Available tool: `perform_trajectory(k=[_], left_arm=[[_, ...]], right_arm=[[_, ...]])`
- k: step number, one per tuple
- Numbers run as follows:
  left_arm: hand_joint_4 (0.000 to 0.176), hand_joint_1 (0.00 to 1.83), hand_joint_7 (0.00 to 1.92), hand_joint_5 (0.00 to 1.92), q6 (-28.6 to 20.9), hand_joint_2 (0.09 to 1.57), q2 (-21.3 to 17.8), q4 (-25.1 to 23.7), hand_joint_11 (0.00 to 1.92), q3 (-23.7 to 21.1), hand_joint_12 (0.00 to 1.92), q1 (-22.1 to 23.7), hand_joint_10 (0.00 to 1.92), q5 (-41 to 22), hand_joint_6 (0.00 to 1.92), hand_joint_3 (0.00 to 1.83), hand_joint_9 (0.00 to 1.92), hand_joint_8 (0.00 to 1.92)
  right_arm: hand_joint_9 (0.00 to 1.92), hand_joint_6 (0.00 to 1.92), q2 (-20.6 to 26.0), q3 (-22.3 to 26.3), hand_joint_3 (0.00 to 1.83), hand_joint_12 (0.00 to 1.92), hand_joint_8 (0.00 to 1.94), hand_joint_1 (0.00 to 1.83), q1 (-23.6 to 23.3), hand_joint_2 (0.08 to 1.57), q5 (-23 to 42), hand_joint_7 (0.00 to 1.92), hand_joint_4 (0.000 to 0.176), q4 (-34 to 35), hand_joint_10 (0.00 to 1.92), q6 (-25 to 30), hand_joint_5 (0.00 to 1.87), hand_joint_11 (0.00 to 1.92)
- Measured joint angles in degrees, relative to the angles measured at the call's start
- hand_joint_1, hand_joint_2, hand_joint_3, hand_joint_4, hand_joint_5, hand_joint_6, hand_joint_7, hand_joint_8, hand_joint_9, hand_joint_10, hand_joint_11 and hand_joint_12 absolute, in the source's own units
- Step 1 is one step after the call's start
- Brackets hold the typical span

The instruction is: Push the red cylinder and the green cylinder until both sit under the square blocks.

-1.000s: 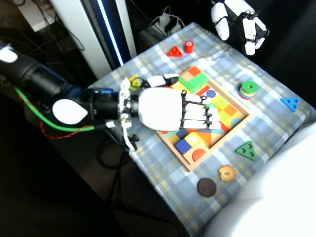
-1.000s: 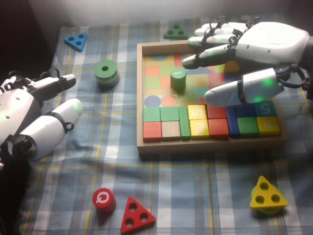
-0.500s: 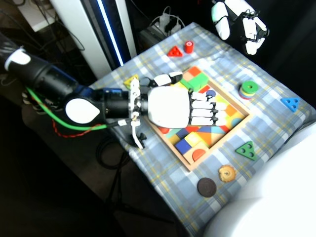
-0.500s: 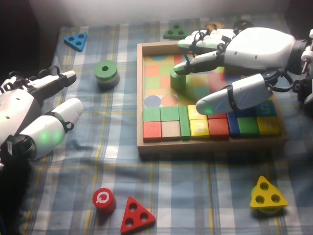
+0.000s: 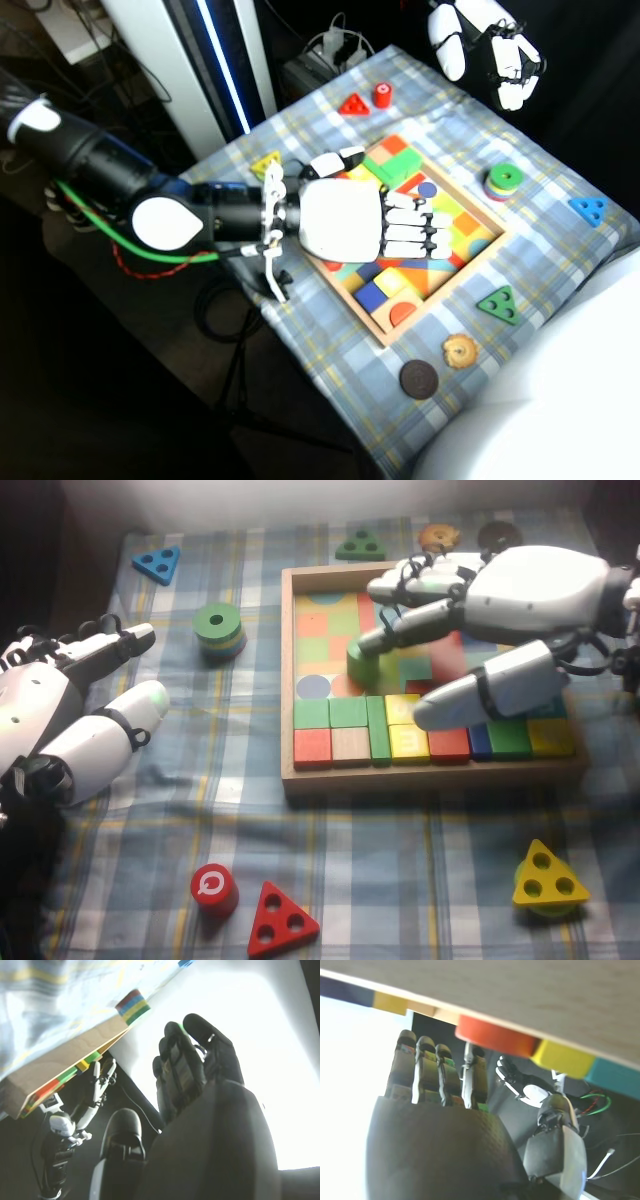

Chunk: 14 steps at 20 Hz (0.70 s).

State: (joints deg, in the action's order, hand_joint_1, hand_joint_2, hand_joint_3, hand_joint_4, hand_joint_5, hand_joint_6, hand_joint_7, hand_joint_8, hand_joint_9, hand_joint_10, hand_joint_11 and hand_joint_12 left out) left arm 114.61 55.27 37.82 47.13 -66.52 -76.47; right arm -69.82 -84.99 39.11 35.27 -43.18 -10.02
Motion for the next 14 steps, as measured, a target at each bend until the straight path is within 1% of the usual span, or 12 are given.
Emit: perform_trajectory(k=[3,4,5,6,7,8,9,10,11,12,13,14], left_arm=[[0.056,0.0,0.45,0.41,-0.02,1.39,-0.02,0.11,0.0,0.0,1.0,0.0,0.0,0.0,0.0,0.0,0.46,0.0],[0.053,0.0,0.46,0.42,-0.02,1.39,0.0,0.11,0.0,0.0,1.06,-0.02,0.01,0.02,0.0,0.0,0.48,0.0],[0.058,0.0,0.46,0.42,0.0,1.39,0.0,0.26,0.0,0.0,1.1,0.0,0.01,0.02,0.0,0.0,0.49,0.0],[0.054,0.0,0.46,0.43,-0.02,1.39,-0.02,0.28,0.0,0.0,1.12,0.0,0.01,0.07,0.0,0.0,0.5,0.0],[0.05,0.0,0.46,0.42,-0.02,1.39,-0.02,0.26,0.0,0.0,1.13,0.0,0.01,0.13,0.0,0.0,0.5,0.0],[0.047,0.0,0.47,0.43,0.0,1.41,-0.02,0.24,0.0,0.0,1.15,-0.02,0.01,0.2,0.0,0.01,0.51,0.0],[0.053,0.0,0.47,0.42,0.0,1.4,-0.02,0.24,0.0,0.0,1.15,0.0,0.01,0.22,0.0,0.0,0.5,0.0],[0.053,0.0,0.48,0.43,-0.02,1.39,-0.02,0.26,0.0,0.0,1.15,-0.02,0.01,0.2,0.0,0.0,0.51,0.0],[0.061,0.0,0.48,0.43,0.0,1.38,-0.02,0.35,0.0,0.0,1.14,-0.02,0.0,0.2,0.0,0.0,0.5,0.0],[0.055,0.0,0.48,0.43,0.0,1.38,-0.02,0.35,0.0,0.0,1.14,-0.02,0.01,0.22,0.0,0.0,0.51,0.0],[0.05,0.0,0.48,0.43,-0.02,1.4,-0.02,0.35,0.0,0.0,1.16,-0.02,0.01,0.24,0.0,0.0,0.51,0.0],[0.042,0.0,0.48,0.43,-0.02,1.41,-0.02,0.15,0.0,-0.02,1.16,0.0,0.01,0.22,0.0,0.01,0.51,0.0]], right_arm=[[0.0,0.0,3.48,2.25,0.01,0.0,0.0,0.0,0.0,0.99,-1.36,0.0,0.079,-1.38,0.0,0.0,0.41,0.0],[0.0,0.0,4.2,2.75,0.01,0.0,0.0,0.0,0.0,0.98,-1.66,0.0,0.058,-1.68,0.0,0.0,0.4,0.0],[0.0,0.0,5.38,3.54,0.0,0.0,0.0,0.0,0.0,0.97,-2.12,0.0,0.03,-2.45,0.0,0.0,0.41,0.0],[0.0,0.01,6.32,4.35,0.0,0.0,0.0,0.0,0.0,0.94,-2.58,0.01,0.038,-3.06,0.0,0.02,0.42,0.0],[0.0,0.01,7.23,5.22,0.0,0.0,0.0,0.0,0.0,0.94,-2.91,0.01,0.034,-3.58,0.0,0.0,0.42,0.0],[0.0,0.0,7.8,5.73,0.0,0.0,0.0,0.0,0.0,0.93,-3.19,0.0,0.041,-3.78,0.0,0.0,0.41,0.0],[0.0,0.0,8.33,6.27,0.0,0.0,0.0,0.0,0.0,0.95,-3.34,0.01,0.046,-3.93,0.0,0.0,0.4,0.0],[0.0,0.01,9.14,6.99,0.0,0.0,0.01,0.0,0.07,0.96,-3.52,0.02,0.029,-4.15,0.0,-0.02,0.41,0.0],[0.0,0.01,10.14,7.72,0.0,0.0,0.01,0.0,0.37,0.97,-3.63,0.03,0.011,-4.28,0.0,-0.02,0.43,0.0],[0.0,0.01,11.17,8.28,0.01,0.0,0.01,0.0,0.48,0.98,-3.76,0.03,0.009,-4.31,0.0,-0.02,0.43,0.0],[0.0,0.01,12.24,8.9,0.01,0.0,0.01,0.0,0.94,0.98,-3.89,0.03,0.016,-4.35,0.0,-0.04,0.42,0.0],[0.0,0.0,13.84,9.49,0.0,0.0,0.0,0.0,1.18,0.96,-3.96,0.01,0.055,-4.7,0.0,-0.02,0.39,0.0]])
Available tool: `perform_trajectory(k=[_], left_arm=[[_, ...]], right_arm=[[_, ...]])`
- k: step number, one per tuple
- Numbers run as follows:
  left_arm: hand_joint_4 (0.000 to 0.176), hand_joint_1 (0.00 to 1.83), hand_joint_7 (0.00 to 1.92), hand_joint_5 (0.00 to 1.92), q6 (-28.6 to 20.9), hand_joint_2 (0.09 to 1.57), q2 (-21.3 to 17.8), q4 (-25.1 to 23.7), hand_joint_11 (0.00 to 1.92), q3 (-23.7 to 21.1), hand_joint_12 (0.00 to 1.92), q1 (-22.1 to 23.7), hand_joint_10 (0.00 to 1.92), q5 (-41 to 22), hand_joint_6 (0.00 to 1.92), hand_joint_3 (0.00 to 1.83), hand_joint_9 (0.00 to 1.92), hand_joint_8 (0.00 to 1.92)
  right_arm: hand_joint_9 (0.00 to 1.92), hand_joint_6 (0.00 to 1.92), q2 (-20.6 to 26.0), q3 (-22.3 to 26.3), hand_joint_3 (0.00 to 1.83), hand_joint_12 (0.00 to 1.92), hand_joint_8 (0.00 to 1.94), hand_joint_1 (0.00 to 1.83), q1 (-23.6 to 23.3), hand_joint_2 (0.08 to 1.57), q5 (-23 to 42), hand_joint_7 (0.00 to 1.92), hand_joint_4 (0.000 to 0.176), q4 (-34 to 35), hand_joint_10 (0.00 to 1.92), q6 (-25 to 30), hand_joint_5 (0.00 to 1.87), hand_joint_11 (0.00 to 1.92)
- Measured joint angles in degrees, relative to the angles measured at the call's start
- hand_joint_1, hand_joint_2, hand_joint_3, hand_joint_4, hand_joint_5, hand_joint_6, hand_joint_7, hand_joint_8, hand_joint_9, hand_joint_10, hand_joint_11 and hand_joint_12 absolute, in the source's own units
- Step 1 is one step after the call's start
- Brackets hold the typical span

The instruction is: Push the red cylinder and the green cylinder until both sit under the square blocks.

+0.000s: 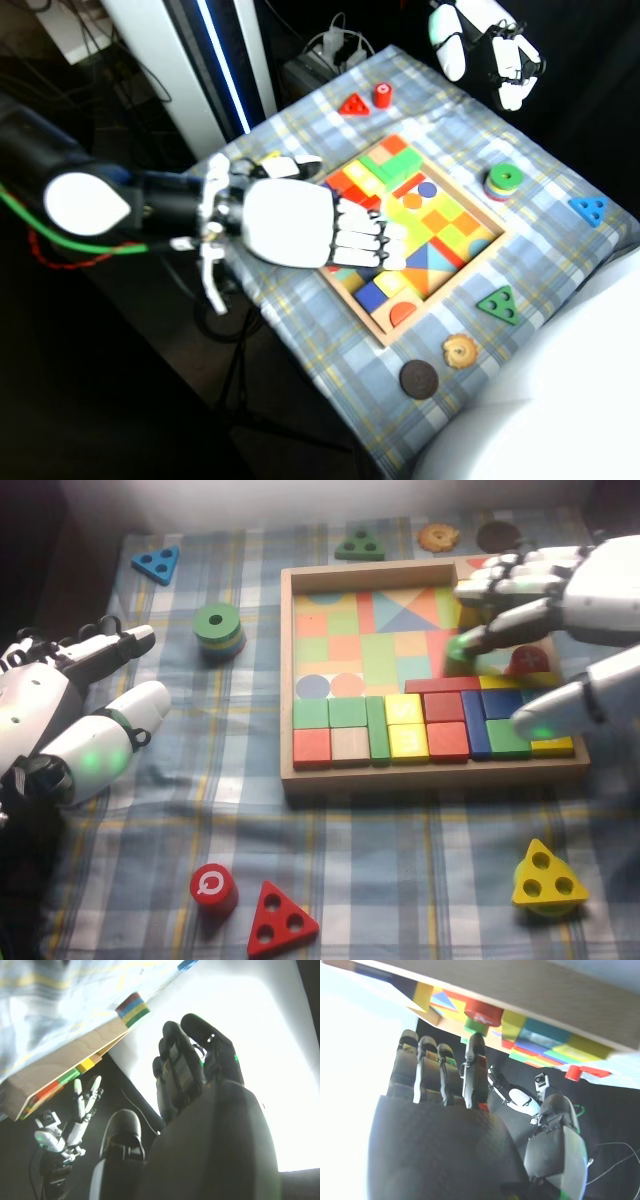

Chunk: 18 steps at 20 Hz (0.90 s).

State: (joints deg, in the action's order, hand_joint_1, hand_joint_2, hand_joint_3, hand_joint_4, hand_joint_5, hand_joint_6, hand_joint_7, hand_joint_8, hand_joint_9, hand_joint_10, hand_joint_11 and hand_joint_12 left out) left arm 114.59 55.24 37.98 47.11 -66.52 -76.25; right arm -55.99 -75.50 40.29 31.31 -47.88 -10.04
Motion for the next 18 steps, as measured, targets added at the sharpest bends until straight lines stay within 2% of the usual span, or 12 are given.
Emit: perform_trajectory(k=[1,3,4,5,6,7,8,13,15,16,17,18], left_arm=[[0.046,0.0,0.47,0.43,0.02,1.4,0.0,0.39,0.0,0.02,1.14,-0.02,0.0,0.17,0.0,0.0,0.51,0.0],[0.036,0.0,0.46,0.42,0.02,1.4,0.0,0.22,0.0,0.0,1.14,-0.02,0.0,0.42,0.0,0.0,0.5,0.0],[0.04,0.0,0.46,0.42,0.02,1.41,0.0,0.2,0.0,-0.04,1.13,-0.02,0.0,0.46,0.0,0.0,0.5,0.0],[0.045,0.0,0.46,0.41,0.02,1.42,0.0,0.15,0.0,-0.04,1.11,-0.02,0.0,0.5,0.0,0.0,0.5,0.0],[0.056,0.0,0.47,0.41,0.0,1.41,0.0,0.17,0.0,-0.04,1.1,-0.02,0.0,0.48,0.0,0.0,0.5,0.0],[0.053,0.0,0.47,0.42,0.0,1.4,0.0,0.2,0.0,-0.04,1.1,-0.02,0.0,0.48,0.0,0.0,0.49,0.0],[0.049,0.0,0.48,0.43,0.02,1.4,0.0,0.26,0.0,-0.04,1.11,-0.02,0.0,0.5,0.0,0.0,0.5,0.0],[0.047,0.0,0.47,0.42,0.02,1.39,0.0,0.33,0.0,-0.04,1.08,-0.02,0.0,0.55,0.0,0.0,0.47,0.0],[0.049,0.0,0.47,0.42,0.02,1.39,0.0,0.39,0.0,-0.04,1.11,-0.07,0.01,0.59,0.0,0.0,0.49,0.0],[0.049,0.0,0.47,0.42,0.0,1.39,0.0,0.42,0.0,-0.04,1.12,-0.07,0.01,0.59,0.0,0.0,0.49,0.0],[0.044,0.0,0.47,0.42,0.0,1.4,0.0,0.42,0.0,-0.04,1.11,-0.07,0.0,0.59,0.0,0.01,0.49,0.0],[0.052,0.0,0.46,0.41,0.0,1.39,0.0,0.42,0.0,-0.04,1.1,-0.07,0.0,0.59,0.0,0.0,0.49,0.0]], right_arm=[[0.0,0.0,1.11,0.31,0.0,0.0,0.0,0.0,0.37,0.95,-0.59,0.0,0.067,0.07,0.0,0.0,0.38,0.0],[0.0,0.0,2.05,0.81,0.0,0.0,0.0,0.0,0.61,0.96,-1.68,0.0,0.07,0.13,0.0,-0.07,0.37,0.0],[0.0,0.0,2.19,1.16,0.0,0.0,0.0,0.0,0.76,0.96,-1.86,0.0,0.075,0.15,0.0,-0.04,0.36,0.0],[0.0,0.01,2.23,1.55,0.0,0.0,0.0,0.0,0.76,0.97,-1.68,0.01,0.065,0.04,0.0,-0.04,0.38,0.0],[0.0,0.01,2.23,1.77,0.0,0.0,0.0,0.0,0.76,0.96,-1.42,0.01,0.078,0.04,0.0,-0.02,0.39,0.0],[0.0,0.01,2.21,1.86,0.0,0.0,0.01,0.0,0.76,0.97,-1.2,0.02,0.084,0.0,0.0,-0.02,0.39,0.0],[0.0,0.01,2.21,1.86,0.01,0.0,0.01,0.0,0.76,0.99,-1.2,0.02,0.073,0.0,0.0,-0.02,0.4,0.0],[0.0,0.0,2.62,2.6,0.0,0.0,0.0,0.0,0.76,0.96,-1.49,0.0,0.096,-0.04,0.0,-0.02,0.37,0.0],[0.0,0.01,2.93,2.86,0.0,0.0,0.0,0.0,0.76,0.95,-1.31,0.01,0.084,-0.31,0.0,-0.02,0.38,0.0],[0.0,0.01,3.04,2.93,0.0,0.0,0.01,0.0,0.76,0.96,-1.31,0.01,0.085,-0.31,0.0,-0.02,0.39,0.0],[0.0,0.0,3.04,2.93,0.0,0.0,0.0,0.0,0.7,0.95,-1.33,0.01,0.099,-0.28,0.0,-0.02,0.38,0.0],[0.0,0.0,3.04,2.93,0.0,0.0,0.0,0.0,0.55,0.95,-1.31,0.0,0.086,-0.28,0.0,-0.02,0.36,0.0]])
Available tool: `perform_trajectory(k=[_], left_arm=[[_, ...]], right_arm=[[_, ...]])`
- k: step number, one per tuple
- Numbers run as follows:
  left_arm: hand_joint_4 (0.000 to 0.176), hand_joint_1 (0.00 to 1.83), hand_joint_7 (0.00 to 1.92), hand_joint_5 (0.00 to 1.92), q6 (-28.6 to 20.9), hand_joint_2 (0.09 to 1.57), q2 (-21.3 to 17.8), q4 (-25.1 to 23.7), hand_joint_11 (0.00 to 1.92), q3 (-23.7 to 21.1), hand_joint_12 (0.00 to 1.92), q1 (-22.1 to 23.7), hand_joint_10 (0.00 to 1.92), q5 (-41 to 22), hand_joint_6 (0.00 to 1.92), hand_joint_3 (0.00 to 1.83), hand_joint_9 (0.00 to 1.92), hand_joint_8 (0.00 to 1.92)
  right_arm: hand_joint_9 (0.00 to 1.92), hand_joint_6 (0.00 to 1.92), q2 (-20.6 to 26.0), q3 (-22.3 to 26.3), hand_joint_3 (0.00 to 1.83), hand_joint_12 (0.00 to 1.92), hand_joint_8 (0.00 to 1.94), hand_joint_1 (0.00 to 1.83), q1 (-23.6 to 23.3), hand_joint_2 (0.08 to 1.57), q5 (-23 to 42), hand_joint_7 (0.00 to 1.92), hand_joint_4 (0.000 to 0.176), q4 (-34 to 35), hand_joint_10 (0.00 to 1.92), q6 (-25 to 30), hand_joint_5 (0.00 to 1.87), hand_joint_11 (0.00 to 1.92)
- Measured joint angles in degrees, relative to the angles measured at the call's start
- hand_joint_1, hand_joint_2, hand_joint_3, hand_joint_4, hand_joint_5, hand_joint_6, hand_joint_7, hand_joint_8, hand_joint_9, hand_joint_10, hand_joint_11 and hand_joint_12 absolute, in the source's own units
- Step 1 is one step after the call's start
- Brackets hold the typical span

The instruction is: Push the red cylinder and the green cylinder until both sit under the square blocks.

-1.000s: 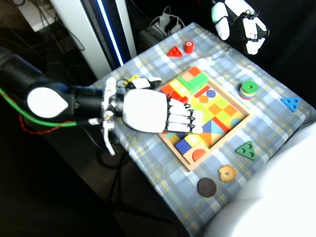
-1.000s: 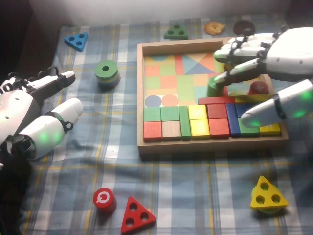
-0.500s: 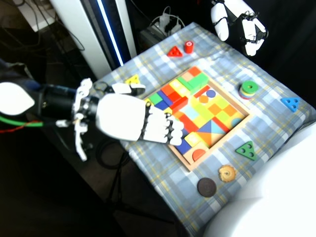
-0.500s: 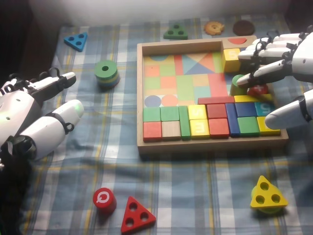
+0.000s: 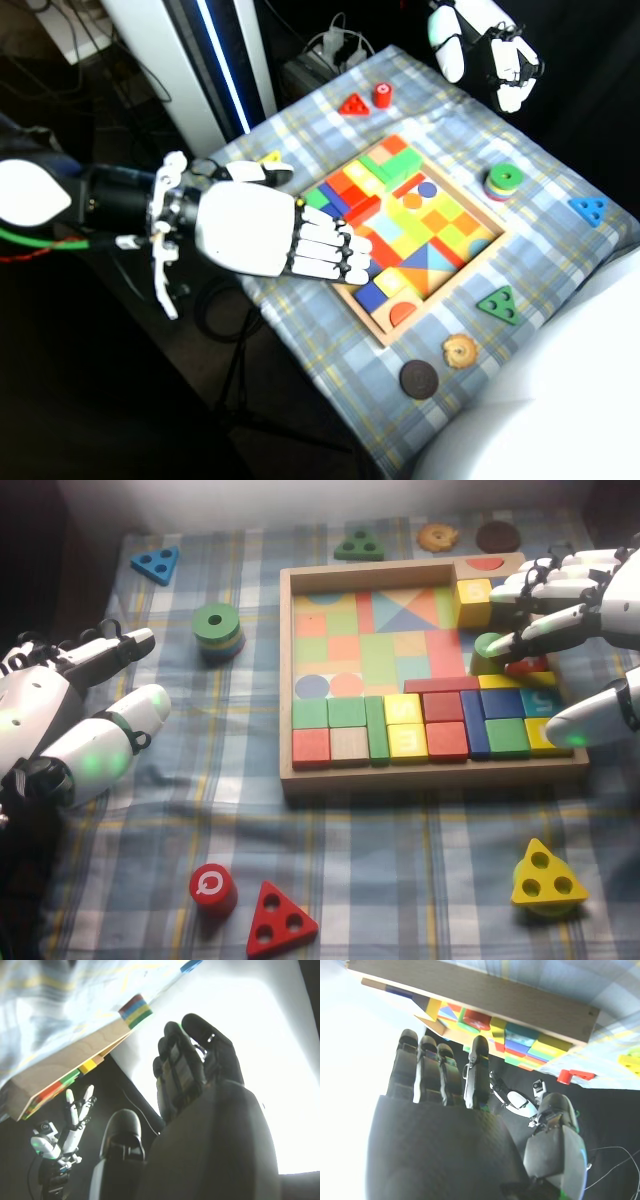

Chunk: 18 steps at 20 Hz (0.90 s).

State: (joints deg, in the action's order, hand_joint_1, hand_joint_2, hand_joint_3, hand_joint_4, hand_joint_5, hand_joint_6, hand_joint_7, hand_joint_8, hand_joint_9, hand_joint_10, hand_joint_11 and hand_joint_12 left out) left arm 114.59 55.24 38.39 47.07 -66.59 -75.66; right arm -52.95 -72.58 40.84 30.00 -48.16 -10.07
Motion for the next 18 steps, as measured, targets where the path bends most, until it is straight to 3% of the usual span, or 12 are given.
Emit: perform_trajectory(k=[2,3,4,6,7,9,10,11,12,14,15,18], left_arm=[[0.037,0.0,0.46,0.42,0.02,1.4,0.0,0.07,0.0,0.0,1.14,-0.02,0.0,0.0,0.0,0.0,0.5,0.0],[0.034,0.0,0.47,0.43,0.0,1.4,0.0,0.02,0.0,0.0,1.13,0.0,0.0,0.0,0.0,0.0,0.5,0.0],[0.043,0.0,0.46,0.42,0.0,1.41,0.0,0.07,0.0,0.0,1.12,-0.02,0.0,0.02,0.0,0.01,0.49,0.0],[0.046,0.0,0.47,0.43,0.02,1.4,0.0,0.22,0.0,0.0,1.17,-0.02,0.01,0.02,0.0,0.0,0.51,0.0],[0.039,0.0,0.47,0.43,0.02,1.41,0.0,0.2,0.0,0.0,1.2,-0.02,0.01,0.02,0.0,0.0,0.52,0.0],[0.035,0.02,0.47,0.43,0.0,1.44,0.0,0.2,0.0,0.0,1.19,-0.02,0.01,0.04,0.0,0.01,0.52,0.0],[0.028,0.03,0.46,0.43,0.02,1.45,0.0,0.2,0.0,0.0,1.16,-0.02,0.0,0.07,0.0,0.01,0.51,0.0],[0.03,0.03,0.47,0.44,0.0,1.44,0.0,0.17,0.0,0.0,1.16,-0.02,0.0,0.04,0.0,0.0,0.51,0.0],[0.019,0.01,0.47,0.44,0.0,1.43,0.0,0.2,0.0,0.0,1.19,-0.02,0.01,0.07,0.0,0.0,0.52,0.0],[0.04,0.0,0.47,0.42,0.0,1.41,0.0,0.15,0.0,0.0,1.14,0.0,0.0,0.11,0.0,0.0,0.5,0.0],[0.039,0.0,0.47,0.43,0.02,1.41,0.0,0.26,0.0,0.0,1.14,-0.02,0.0,0.22,0.0,0.0,0.5,0.0],[0.039,0.0,0.46,0.41,0.0,1.41,0.0,0.17,0.0,0.0,1.12,-0.02,0.0,0.24,0.0,0.0,0.49,0.0]], right_arm=[[0.0,0.0,0.0,-0.02,0.0,0.0,0.0,0.0,-0.7,0.95,0.13,0.0,0.106,0.35,0.0,-0.2,0.35,0.0],[0.0,0.0,0.0,0.0,0.0,0.0,0.0,0.0,-0.96,0.96,0.35,0.0,0.088,1.86,0.0,-0.98,0.36,0.0],[0.0,0.01,0.0,-0.02,0.0,0.0,0.0,0.0,-0.96,0.95,0.57,0.0,0.112,2.93,0.0,-2.1,0.36,0.0],[0.0,0.0,0.0,-0.15,0.0,0.0,0.0,0.0,-0.94,0.95,0.81,0.0,0.124,5.2,0.0,-3.96,0.35,0.0],[0.0,0.0,-0.02,-0.31,0.0,0.0,0.0,0.0,-0.94,0.94,0.98,0.0,0.107,6.21,0.0,-4.83,0.35,0.0],[0.0,0.0,-0.17,-0.68,0.0,0.0,0.0,0.0,-0.94,0.96,1.01,0.0,0.105,6.58,0.0,-5.18,0.36,0.0],[0.0,0.0,-0.61,-1.11,0.0,0.0,0.0,0.0,-0.9,0.96,0.94,0.0,0.109,6.6,0.0,-5.22,0.36,0.0],[0.0,0.0,-1.07,-1.36,0.0,0.0,0.0,0.0,-0.7,0.96,0.79,0.0,0.127,6.6,0.0,-5.25,0.36,0.0],[0.0,0.01,-1.49,-1.49,0.0,0.0,0.0,0.0,-0.5,0.96,0.85,0.0,0.104,6.6,0.0,-5.22,0.37,0.0],[0.0,0.01,-2.54,-1.99,0.0,0.0,0.0,0.0,0.2,0.95,0.74,0.0,0.08,6.51,0.0,-5.22,0.37,0.0],[0.0,0.01,-2.8,-2.03,0.0,0.0,0.0,0.0,0.59,0.95,0.55,0.0,0.071,6.45,0.0,-5.22,0.38,0.0],[0.0,0.0,-2.89,-2.47,0.0,0.0,0.0,0.0,1.29,0.95,0.15,0.01,0.074,6.6,0.0,-5.22,0.38,0.0]])
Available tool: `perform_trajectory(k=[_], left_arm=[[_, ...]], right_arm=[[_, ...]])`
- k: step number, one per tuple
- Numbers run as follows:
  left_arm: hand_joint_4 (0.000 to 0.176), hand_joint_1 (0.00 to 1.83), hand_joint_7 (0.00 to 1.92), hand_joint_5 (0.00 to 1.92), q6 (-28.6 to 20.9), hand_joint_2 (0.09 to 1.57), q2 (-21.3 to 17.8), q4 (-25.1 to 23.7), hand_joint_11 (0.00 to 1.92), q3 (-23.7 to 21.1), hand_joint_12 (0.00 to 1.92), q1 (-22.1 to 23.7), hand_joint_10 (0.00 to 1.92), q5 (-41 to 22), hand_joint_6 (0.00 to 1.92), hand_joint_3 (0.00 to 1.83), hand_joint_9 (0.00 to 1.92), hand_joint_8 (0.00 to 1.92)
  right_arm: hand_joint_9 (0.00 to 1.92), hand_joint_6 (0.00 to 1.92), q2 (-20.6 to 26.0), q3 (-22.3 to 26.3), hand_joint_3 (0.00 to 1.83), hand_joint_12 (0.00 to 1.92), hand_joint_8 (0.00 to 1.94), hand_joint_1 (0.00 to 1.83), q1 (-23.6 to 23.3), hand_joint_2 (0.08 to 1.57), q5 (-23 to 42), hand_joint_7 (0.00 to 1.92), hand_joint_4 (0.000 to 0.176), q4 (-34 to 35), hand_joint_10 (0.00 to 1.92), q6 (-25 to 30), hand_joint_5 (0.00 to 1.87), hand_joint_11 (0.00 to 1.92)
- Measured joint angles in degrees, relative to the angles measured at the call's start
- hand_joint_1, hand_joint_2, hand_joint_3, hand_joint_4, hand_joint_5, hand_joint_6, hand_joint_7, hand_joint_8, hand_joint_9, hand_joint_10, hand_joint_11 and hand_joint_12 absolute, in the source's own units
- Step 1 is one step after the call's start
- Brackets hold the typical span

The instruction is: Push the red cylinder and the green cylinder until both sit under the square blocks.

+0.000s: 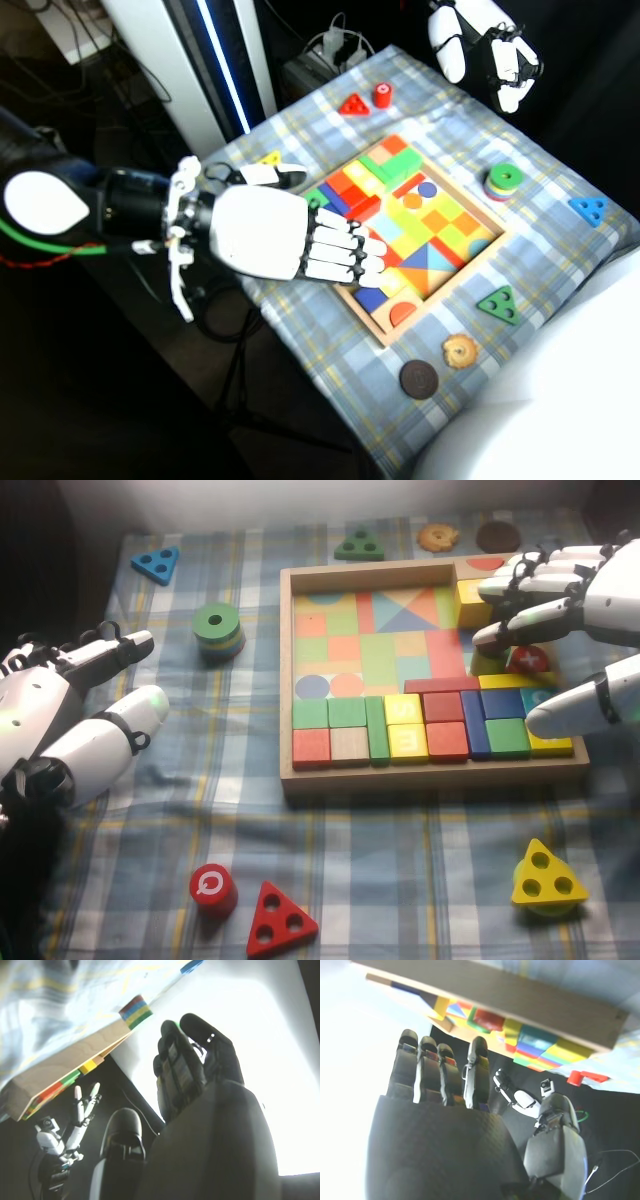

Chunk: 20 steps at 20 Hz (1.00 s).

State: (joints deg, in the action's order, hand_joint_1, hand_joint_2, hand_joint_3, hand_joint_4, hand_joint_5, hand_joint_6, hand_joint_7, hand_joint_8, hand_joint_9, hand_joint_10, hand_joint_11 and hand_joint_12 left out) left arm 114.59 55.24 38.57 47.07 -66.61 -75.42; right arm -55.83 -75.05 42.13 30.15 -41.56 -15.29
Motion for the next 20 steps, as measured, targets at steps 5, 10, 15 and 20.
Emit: perform_trajectory(k=[5,10,15,20], left_arm=[[0.024,0.03,0.48,0.44,0.0,1.44,0.02,0.07,0.0,0.0,1.21,0.0,0.01,0.0,0.0,0.0,0.52,0.0],[0.044,0.0,0.47,0.43,0.0,1.42,0.02,0.07,0.0,0.0,1.18,0.0,0.0,0.02,0.0,0.0,0.51,0.0],[0.041,0.0,0.47,0.43,0.0,1.44,0.02,0.07,0.0,0.0,1.15,0.0,0.0,0.02,0.0,0.0,0.5,0.0],[0.025,0.01,0.47,0.44,0.0,1.45,0.02,0.2,0.0,0.0,1.15,0.0,0.01,0.04,0.0,0.0,0.5,0.0]], right_arm=[[0.0,0.01,0.11,-0.07,0.0,0.0,0.01,0.0,0.35,0.94,0.04,0.02,0.102,0.46,0.0,0.02,0.38,0.0],[0.0,0.01,1.2,1.36,0.0,0.0,0.01,0.0,1.01,0.95,0.46,0.04,0.094,0.46,0.0,0.48,0.4,0.0],[0.0,0.01,1.6,2.12,0.0,0.0,0.0,0.0,1.05,0.93,0.63,0.03,0.063,-0.68,0.0,1.7,0.42,0.0],[0.0,0.0,2.8,3.61,0.0,0.0,0.0,0.0,1.05,0.95,0.39,0.03,0.093,-1.14,0.0,1.73,0.4,0.0]])
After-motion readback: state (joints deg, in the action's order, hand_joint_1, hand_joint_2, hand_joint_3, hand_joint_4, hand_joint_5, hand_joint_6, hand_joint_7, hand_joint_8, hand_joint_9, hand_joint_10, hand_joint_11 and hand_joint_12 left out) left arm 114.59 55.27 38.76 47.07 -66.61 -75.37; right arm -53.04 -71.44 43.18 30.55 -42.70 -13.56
